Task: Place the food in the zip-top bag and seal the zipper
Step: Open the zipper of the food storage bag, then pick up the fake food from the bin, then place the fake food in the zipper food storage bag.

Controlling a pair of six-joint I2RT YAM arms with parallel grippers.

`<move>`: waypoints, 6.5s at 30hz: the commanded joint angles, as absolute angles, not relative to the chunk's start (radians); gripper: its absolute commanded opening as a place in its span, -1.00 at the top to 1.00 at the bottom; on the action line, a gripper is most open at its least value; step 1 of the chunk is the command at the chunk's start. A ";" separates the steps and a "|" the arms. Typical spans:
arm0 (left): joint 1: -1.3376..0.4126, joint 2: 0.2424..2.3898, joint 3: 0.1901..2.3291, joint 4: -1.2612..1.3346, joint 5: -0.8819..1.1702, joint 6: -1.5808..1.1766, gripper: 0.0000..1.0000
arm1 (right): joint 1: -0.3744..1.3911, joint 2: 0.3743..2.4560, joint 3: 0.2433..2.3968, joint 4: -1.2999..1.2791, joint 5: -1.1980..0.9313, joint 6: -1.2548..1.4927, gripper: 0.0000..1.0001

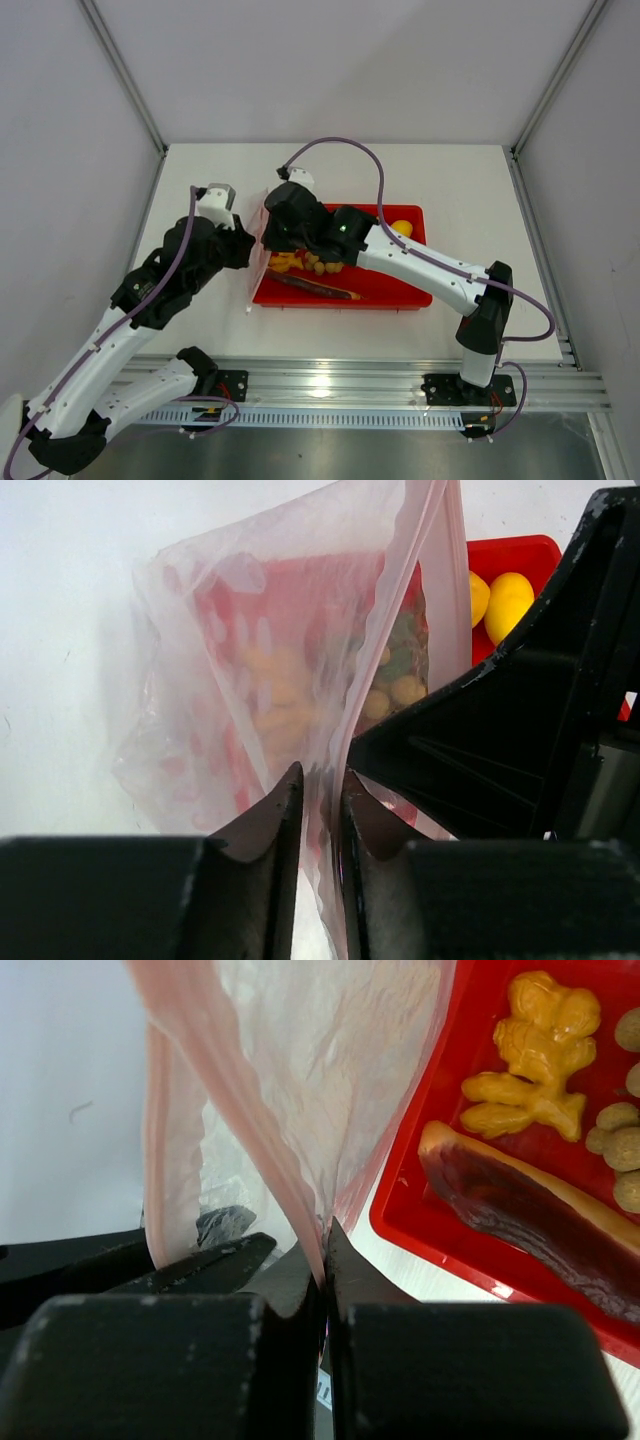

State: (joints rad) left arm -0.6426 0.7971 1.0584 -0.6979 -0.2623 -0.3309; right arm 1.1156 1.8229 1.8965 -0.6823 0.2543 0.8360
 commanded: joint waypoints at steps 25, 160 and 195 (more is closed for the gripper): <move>-0.678 0.853 1.145 -0.834 -0.337 -0.379 0.99 | 1.033 1.747 1.793 -0.548 0.066 0.721 0.81; -0.472 0.966 1.298 -0.874 0.132 -0.693 0.99 | 1.259 1.698 1.396 1.163 1.075 0.022 1.00; -0.437 0.819 1.233 -0.778 0.023 -0.632 0.99 | 1.080 1.367 1.528 -0.316 0.625 0.569 -0.66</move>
State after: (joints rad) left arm -0.4465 0.8410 1.2377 -0.7685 0.1085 -0.6907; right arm 1.1603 1.4349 1.4612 -0.1707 0.6983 0.5503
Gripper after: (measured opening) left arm 0.005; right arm 0.838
